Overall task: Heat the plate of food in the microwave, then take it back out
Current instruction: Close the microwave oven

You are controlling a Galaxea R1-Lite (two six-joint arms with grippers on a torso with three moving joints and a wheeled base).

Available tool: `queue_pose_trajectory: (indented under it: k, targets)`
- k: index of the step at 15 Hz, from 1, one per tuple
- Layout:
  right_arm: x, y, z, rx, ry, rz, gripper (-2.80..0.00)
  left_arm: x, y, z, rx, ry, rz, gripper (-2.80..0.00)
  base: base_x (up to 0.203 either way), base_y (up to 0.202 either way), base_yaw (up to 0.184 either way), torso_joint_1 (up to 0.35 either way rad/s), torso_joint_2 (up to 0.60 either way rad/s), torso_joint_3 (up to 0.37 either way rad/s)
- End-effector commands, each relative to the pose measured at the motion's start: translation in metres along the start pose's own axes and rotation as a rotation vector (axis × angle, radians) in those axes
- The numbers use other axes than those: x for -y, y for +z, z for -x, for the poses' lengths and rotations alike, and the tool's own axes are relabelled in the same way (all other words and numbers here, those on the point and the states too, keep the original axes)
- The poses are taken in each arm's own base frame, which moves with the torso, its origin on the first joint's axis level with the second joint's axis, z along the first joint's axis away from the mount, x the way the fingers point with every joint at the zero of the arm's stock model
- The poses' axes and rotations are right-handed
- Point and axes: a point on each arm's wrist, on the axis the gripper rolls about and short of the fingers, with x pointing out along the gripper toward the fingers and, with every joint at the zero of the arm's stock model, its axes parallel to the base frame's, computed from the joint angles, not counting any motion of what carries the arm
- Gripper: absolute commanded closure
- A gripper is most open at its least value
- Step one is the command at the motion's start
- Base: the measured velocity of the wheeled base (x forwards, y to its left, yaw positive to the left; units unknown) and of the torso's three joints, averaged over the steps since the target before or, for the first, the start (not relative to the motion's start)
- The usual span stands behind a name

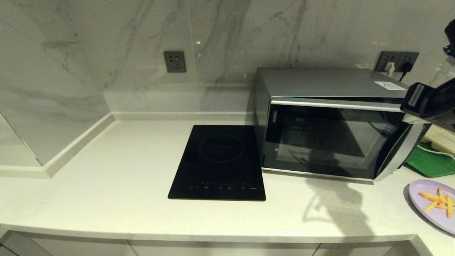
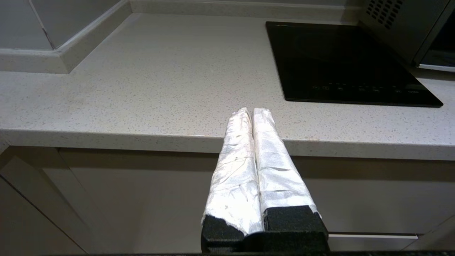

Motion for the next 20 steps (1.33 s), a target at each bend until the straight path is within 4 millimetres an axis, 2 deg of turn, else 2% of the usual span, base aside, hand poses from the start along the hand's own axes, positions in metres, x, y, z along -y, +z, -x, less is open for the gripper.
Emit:
queue_pose_trajectory:
  k: [1,5,8,14,20]
  targets:
    - [0.014,0.023,-0.031,0.028,-0.036,-0.079,0.0,0.0,0.0,0.0,0.0,0.001,0.0,0.0,0.0,0.0,0.0,0.0,0.0,0.0]
    - [0.022,0.029,-0.083,-0.036,-0.083,-0.107,0.0,0.0,0.0,0.0,0.0,0.001,0.001,0.0,0.0,0.0,0.0,0.0,0.0,0.0]
    - [0.024,0.033,-0.105,-0.017,-0.097,-0.13,0.0,0.0,0.0,0.0,0.0,0.001,0.0,0.0,0.0,0.0,0.0,0.0,0.0,0.0]
    - [0.028,0.039,-0.127,0.032,-0.089,-0.168,0.0,0.0,0.0,0.0,0.0,0.001,0.0,0.0,0.0,0.0,0.0,0.0,0.0,0.0]
    - [0.025,0.048,-0.134,0.103,-0.042,-0.182,0.0,0.0,0.0,0.0,0.0,0.001,0.001,0.0,0.0,0.0,0.0,0.0,0.0,0.0]
